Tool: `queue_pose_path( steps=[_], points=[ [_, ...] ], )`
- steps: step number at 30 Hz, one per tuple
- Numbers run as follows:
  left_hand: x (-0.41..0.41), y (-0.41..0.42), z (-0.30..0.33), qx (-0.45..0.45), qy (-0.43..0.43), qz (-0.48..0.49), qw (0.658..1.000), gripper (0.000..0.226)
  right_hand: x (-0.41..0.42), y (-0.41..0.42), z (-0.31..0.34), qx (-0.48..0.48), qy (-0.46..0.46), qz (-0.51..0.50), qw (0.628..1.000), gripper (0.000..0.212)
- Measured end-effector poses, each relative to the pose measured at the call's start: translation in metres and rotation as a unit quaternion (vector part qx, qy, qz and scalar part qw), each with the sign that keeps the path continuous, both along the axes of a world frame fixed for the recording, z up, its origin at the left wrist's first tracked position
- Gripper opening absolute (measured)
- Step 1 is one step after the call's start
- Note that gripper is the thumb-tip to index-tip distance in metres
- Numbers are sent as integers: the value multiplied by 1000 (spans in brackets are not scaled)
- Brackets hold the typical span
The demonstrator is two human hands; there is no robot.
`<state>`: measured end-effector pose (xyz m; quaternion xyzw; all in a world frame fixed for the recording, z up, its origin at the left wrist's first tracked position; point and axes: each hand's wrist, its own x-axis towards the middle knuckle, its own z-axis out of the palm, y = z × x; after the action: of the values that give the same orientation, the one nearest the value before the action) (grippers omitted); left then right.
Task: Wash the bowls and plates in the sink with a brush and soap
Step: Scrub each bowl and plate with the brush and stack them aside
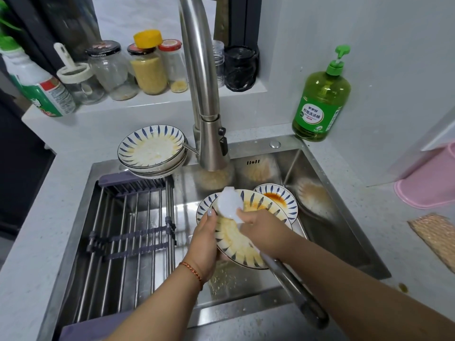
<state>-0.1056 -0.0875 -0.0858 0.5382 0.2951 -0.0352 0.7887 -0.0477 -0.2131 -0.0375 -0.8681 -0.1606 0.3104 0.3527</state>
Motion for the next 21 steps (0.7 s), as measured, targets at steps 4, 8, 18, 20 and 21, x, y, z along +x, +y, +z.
queue_pose_path(
  steps=[4,8,18,20,21],
  points=[
    [-3,6,-5,11,1,18,1000,52,-12,-6,6,-16,6,99,995,37],
    [-5,10,-12,10,-4,61,998,40,-19,-21,18,-69,33,209,975,43],
    [-3,23,-10,86,-33,54,994,27,-5,-61,-9,-276,-138,131,942,51],
    [-4,21,-8,83,-29,64,994,29,4,-64,-17,-214,-137,8,967,41],
    [-6,22,-8,65,-24,76,995,31,8,-65,-19,-162,-109,-55,979,38]
  ],
)
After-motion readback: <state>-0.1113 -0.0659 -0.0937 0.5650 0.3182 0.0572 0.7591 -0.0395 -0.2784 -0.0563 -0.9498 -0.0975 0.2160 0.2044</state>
